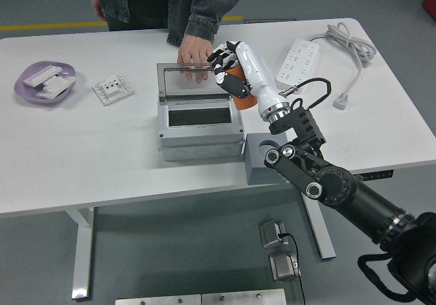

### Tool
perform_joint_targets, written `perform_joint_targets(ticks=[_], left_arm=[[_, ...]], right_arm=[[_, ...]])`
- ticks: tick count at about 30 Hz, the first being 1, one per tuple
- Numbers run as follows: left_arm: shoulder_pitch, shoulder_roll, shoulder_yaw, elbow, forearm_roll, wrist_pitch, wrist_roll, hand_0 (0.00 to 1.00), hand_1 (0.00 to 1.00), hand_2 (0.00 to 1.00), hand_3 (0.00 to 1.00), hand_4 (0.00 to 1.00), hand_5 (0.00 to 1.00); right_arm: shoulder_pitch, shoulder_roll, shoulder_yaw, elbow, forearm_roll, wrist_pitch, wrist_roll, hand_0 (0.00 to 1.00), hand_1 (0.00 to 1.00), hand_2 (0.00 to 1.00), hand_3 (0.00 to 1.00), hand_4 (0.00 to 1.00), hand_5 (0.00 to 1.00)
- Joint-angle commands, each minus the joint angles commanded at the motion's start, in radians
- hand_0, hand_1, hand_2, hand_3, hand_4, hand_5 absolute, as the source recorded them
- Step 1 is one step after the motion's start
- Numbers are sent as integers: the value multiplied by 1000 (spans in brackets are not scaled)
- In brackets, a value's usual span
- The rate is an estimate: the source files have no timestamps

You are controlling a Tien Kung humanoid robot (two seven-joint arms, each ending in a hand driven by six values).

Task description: Pick up the cylinder from the cube,place it in the box,flap close box

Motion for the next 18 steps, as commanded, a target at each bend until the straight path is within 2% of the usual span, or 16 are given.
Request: perform_joint_targets(ticks=[3, 4, 12, 18], left_arm=[[-7, 6, -7, 0, 14, -1, -1, 701, 720, 697, 784, 678, 830], [-9, 8, -10, 0, 18, -1, -1, 701, 721, 702, 785, 675, 832], [-22, 20, -21, 0, 41, -2, -2, 701, 724, 704, 786, 672, 833], [-33, 18, -22, 0, 53, -6, -3, 701, 725, 704, 786, 669, 836]], right_arm=[[40, 0, -43, -46, -52, 15, -32, 144, 315, 435, 264, 2, 2], [52, 0, -58, -62, -68, 20, -41, 59, 221, 406, 255, 2, 2], [118, 0, -176, -198, -86, 43, -66, 47, 202, 405, 251, 2, 2], [120, 0, -218, -233, -58, 23, -51, 58, 204, 406, 251, 2, 2]])
